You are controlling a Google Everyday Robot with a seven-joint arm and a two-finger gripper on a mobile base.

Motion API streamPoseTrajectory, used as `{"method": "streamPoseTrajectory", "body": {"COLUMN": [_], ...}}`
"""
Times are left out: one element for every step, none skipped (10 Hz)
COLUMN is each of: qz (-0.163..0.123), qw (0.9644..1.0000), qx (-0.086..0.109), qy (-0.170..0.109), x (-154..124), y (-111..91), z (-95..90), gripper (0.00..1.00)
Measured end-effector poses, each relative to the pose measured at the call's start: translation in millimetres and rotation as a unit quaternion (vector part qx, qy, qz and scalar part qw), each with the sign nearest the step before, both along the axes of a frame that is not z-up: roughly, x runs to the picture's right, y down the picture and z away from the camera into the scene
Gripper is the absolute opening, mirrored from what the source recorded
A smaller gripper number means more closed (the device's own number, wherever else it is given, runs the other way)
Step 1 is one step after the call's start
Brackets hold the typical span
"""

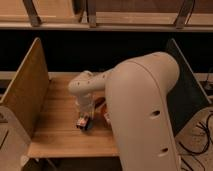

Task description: Place the eraser on the white sponge

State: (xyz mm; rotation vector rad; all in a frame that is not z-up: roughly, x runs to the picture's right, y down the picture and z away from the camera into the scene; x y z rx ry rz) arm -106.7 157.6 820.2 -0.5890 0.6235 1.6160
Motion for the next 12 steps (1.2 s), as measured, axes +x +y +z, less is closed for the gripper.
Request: {"method": "streamPoseTrajectory", "body": {"qz": [0.0,0.0,0.0,0.0,0.0,0.0,0.0,0.0,0.0,0.0,0.0,0.0], "qw": [1.0,1.0,1.0,1.0,1.0,1.0,1.0,1.0,1.0,1.0,1.0,1.0], "qx": [0.0,0.0,0.0,-0.001,-0.001,-0.001,-0.001,-0.001,-0.001,-0.001,-0.001,-0.001], "qy": [0.0,0.0,0.0,0.001,0.001,0.0,0.0,0.001,0.001,0.001,0.001,0.001], "x": [0.0,0.1,0.3,0.5,0.5,0.5,0.5,0.5,0.6,0.6,0.6,0.6], "y": [0.0,0.0,0.0,0.5,0.6,0.8,0.6,0.6,0.7,0.6,0.7,0.6], "z": [0.0,0.1,0.1,0.5,0.6,0.7,0.7,0.6,0.7,0.6,0.7,0.7], "gripper": [0.21,0.21,0.21,0.21,0.21,0.21,0.21,0.2,0.17,0.12,0.12,0.19]}}
